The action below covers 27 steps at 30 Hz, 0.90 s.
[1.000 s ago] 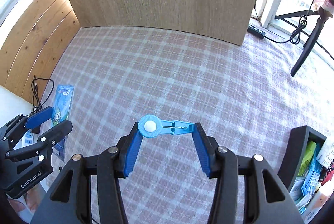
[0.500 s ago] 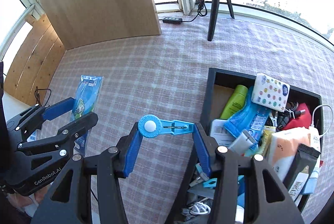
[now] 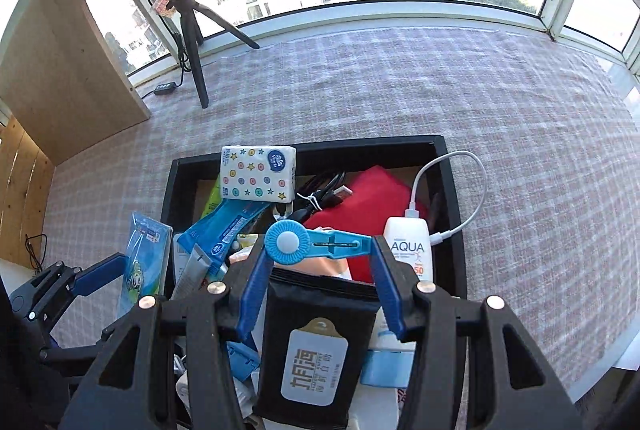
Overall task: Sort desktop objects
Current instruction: 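Carry the blue packet and teal clip into the tray and open both grippers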
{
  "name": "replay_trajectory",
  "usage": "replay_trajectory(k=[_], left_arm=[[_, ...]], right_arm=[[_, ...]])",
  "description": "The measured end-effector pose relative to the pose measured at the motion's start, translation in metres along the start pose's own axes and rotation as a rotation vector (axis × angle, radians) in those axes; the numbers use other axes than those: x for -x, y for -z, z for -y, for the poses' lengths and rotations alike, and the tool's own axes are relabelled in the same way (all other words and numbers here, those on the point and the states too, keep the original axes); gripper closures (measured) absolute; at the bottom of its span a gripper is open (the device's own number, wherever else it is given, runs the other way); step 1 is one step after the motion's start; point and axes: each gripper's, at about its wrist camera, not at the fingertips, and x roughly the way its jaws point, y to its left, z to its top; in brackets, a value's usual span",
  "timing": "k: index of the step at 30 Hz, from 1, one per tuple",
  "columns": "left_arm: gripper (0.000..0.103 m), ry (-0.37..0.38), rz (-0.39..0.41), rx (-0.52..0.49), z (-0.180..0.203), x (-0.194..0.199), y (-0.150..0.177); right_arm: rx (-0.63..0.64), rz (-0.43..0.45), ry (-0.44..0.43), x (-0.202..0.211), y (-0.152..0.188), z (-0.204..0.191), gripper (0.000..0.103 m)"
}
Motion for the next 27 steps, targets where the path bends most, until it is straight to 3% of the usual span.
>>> replay_trajectory(k=[5, 10, 13, 21, 27], left_arm=[[0.049, -0.024, -0.019, 0.0, 0.008, -0.01, -0.009], [0.04, -0.052, -0.037, 0.014, 0.009, -0.011, -0.011], [0.04, -0.061, -0.038, 0.018, 0.006, -0.009, -0.009], [0.04, -0.068, -0.029, 0.044, -0.012, 0.003, 0.0], [0.04, -0.068, -0.025, 0.051, -0.036, 0.018, 0.015]], right_arm=[[-0.015, -0.013, 0.01, -0.009, -0.012, 0.023, 0.055], [-0.013, -0.045, 0.015, -0.016, -0.017, 0.024, 0.053], [0.0, -0.039, 0.015, -0.015, -0.017, 0.022, 0.05], [0.023, -0.041, 0.006, -0.007, -0.008, 0.007, 0.05], [0.05, -0.032, -0.004, 0.003, 0.008, -0.027, 0.05]])
